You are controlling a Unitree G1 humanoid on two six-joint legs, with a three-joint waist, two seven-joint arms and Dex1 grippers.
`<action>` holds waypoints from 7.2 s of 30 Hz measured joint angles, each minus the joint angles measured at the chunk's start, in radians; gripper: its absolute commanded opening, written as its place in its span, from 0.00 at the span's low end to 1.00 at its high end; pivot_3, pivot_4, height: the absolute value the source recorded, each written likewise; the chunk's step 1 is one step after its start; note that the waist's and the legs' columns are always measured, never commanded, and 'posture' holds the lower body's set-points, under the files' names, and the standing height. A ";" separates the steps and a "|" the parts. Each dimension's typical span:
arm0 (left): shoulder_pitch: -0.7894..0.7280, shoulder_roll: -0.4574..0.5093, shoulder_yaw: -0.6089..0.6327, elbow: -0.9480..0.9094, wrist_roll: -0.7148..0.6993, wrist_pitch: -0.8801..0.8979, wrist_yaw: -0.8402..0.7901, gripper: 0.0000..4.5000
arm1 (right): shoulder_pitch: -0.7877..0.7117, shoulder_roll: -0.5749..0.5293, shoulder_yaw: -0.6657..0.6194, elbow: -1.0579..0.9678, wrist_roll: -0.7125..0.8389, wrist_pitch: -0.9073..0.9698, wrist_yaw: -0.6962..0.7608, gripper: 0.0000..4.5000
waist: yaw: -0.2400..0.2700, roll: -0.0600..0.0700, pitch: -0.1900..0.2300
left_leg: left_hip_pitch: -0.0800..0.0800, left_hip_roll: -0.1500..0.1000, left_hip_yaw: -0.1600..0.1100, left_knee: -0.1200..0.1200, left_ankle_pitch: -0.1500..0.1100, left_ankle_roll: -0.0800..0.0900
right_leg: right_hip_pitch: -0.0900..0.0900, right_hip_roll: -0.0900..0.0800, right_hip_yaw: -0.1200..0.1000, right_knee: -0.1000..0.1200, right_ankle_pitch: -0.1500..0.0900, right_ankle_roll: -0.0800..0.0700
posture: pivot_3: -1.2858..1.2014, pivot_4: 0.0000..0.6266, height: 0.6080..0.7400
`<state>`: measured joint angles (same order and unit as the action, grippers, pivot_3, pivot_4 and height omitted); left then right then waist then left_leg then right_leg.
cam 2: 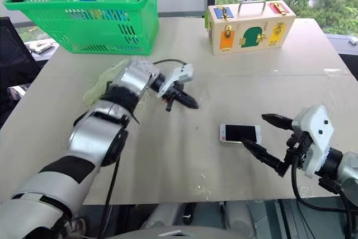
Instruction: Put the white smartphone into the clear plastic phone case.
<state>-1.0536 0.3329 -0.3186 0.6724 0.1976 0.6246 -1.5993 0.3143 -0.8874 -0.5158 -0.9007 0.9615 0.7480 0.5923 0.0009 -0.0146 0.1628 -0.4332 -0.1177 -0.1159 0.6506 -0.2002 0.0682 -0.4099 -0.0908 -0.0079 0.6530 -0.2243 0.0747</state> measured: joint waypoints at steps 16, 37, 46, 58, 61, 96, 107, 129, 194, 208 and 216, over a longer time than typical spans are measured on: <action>0.145 0.151 0.044 -0.230 -0.181 -0.270 0.099 0.68 | -0.006 0.004 0.076 0.016 -0.092 -0.054 0.066 1.00 | 0.013 0.001 -0.001 | 0.002 0.000 0.000 -0.002 -0.001 -0.002 | -0.003 -0.001 0.003 0.000 0.000 -0.001 | 0.52 0.24 1.00; 0.062 0.089 0.010 0.269 -0.112 -0.764 0.058 0.01 | 0.074 0.070 0.027 -0.073 -0.058 -0.054 -0.048 1.00 | 0.015 0.000 -0.001 | 0.001 -0.001 0.000 0.000 0.000 0.000 | -0.001 -0.002 0.000 -0.003 0.000 0.000 | 0.52 0.24 1.00; 0.428 0.235 0.034 -0.404 -0.208 -0.376 0.077 0.01 | -0.013 0.006 0.108 -0.079 -0.092 -0.030 -0.096 1.00 | -0.001 0.001 -0.001 | 0.002 -0.001 0.000 -0.001 0.000 0.000 | -0.002 -0.002 0.002 -0.001 0.000 -0.001 | 0.52 0.24 1.00; 0.612 0.263 0.096 -0.675 -0.306 -0.205 0.265 0.99 | -0.244 -0.220 0.419 0.217 -0.321 -0.015 0.121 1.00 | 0.009 0.003 -0.001 | 0.002 -0.001 0.000 -0.002 -0.001 -0.002 | -0.002 -0.002 0.003 -0.002 0.000 -0.001 | 0.52 0.24 1.00; 0.687 0.269 0.153 -0.761 -0.378 -0.184 0.294 0.99 | -0.331 -0.218 0.524 0.322 -0.409 -0.052 0.176 1.00 | 0.012 0.004 0.000 | 0.002 -0.001 0.001 -0.002 -0.001 -0.003 | -0.002 -0.002 0.003 -0.003 0.000 -0.001 | 0.52 0.24 1.00; 0.977 0.322 0.391 -1.002 -0.730 -0.168 0.532 1.00 | -0.737 0.064 0.729 0.651 -0.658 -0.136 0.490 0.62 | 0.008 0.010 0.002 | 0.003 0.000 0.001 -0.007 -0.002 -0.006 | -0.005 0.002 0.008 -0.004 0.001 -0.003 | 0.52 0.24 1.00; 1.004 0.345 0.400 -0.857 -0.673 -0.319 0.511 1.00 | -1.007 0.184 0.956 0.579 -0.757 0.052 0.370 0.62 | 0.012 0.010 0.002 | 0.002 -0.001 0.001 -0.010 -0.002 -0.006 | -0.006 0.001 0.007 -0.008 0.001 -0.004 | 0.52 0.24 1.00; 1.049 0.371 0.417 -0.849 -0.651 -0.383 0.517 1.00 | -1.148 0.339 1.198 0.685 -0.880 0.217 0.375 0.62 | 0.008 0.011 0.002 | 0.004 -0.001 0.001 -0.013 -0.001 -0.008 | -0.008 0.003 0.006 -0.007 0.002 -0.005 | 0.52 0.24 1.00; 1.058 0.375 0.427 -0.781 -0.635 -0.421 0.477 1.00 | -1.113 0.613 1.125 1.114 -0.845 -0.052 0.443 0.02 | -0.018 0.019 -0.030 | 0.026 -0.001 0.003 -0.027 -0.001 -0.009 | 0.002 0.007 0.018 -0.006 0.002 -0.006 | 0.52 0.24 1.00; 1.059 0.372 0.427 -0.779 -0.634 -0.423 0.473 1.00 | -1.053 0.656 1.059 1.131 -0.848 -0.081 0.379 0.02 | -0.017 0.021 -0.036 | 0.043 -0.001 0.003 -0.038 -0.001 -0.009 | 0.013 0.006 0.022 -0.008 -0.006 -0.011 | 0.52 0.24 1.00; 1.088 0.314 0.457 -0.758 -0.647 -0.473 0.495 1.00 | -0.971 0.634 1.028 1.033 -0.851 -0.113 0.335 0.02 | -0.012 0.021 -0.035 | 0.037 -0.001 0.002 -0.038 -0.001 -0.009 | 0.009 0.005 0.021 -0.010 -0.006 -0.011 | 0.52 0.24 1.00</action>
<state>0.0349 0.6473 0.1387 -0.0855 -0.4496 0.1519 -1.1046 -0.6570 -0.2531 0.5122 0.1323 0.1101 0.6350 0.9277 -0.0108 0.0062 0.1277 -0.3960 -0.1184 -0.1138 0.6127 -0.2009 0.0588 -0.4013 -0.0857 0.0130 0.6426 -0.2304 0.0638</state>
